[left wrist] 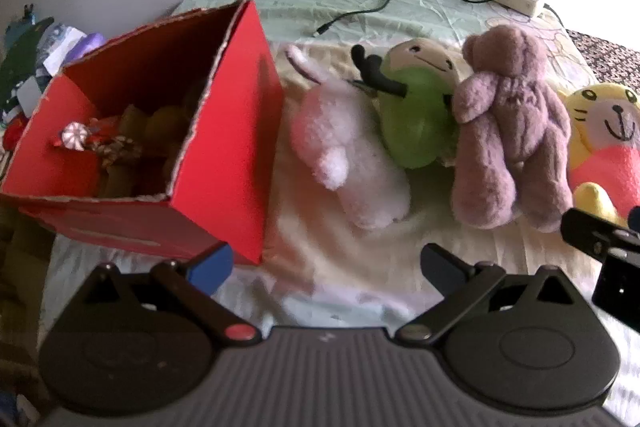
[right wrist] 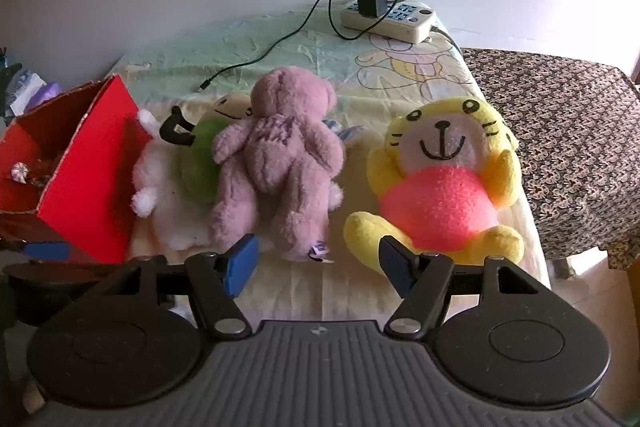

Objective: Organize objects
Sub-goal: 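Move the right gripper toward the mauve teddy bear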

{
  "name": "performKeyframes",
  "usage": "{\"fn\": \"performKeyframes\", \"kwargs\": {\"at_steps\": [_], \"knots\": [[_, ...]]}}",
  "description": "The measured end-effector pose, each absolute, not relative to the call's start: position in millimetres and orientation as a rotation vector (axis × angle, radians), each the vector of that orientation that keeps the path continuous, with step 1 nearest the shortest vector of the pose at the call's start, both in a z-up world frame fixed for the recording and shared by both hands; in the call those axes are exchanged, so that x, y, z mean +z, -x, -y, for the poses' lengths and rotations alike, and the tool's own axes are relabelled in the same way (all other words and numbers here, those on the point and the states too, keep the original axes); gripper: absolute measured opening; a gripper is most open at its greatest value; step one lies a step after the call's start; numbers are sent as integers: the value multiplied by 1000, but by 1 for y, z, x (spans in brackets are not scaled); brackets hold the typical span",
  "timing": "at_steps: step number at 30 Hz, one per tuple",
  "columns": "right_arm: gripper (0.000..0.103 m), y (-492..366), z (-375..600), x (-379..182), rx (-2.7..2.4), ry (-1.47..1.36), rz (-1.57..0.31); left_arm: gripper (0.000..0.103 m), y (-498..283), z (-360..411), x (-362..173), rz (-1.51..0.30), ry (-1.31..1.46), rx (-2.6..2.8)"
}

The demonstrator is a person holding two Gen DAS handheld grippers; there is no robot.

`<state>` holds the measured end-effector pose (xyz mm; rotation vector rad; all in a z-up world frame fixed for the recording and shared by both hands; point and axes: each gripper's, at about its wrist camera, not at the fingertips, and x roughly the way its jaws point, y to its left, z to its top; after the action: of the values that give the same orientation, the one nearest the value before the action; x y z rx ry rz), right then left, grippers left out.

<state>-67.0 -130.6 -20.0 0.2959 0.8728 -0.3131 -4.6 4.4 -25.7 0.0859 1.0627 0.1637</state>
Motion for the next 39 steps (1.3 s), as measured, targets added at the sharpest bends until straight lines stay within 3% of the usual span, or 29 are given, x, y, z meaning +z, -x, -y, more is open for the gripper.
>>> {"fn": "performKeyframes", "kwargs": {"at_steps": [39], "knots": [[70,85,175,-20,-349,-392,-834,101,-11,46,-21,-1033,-199,117]]}}
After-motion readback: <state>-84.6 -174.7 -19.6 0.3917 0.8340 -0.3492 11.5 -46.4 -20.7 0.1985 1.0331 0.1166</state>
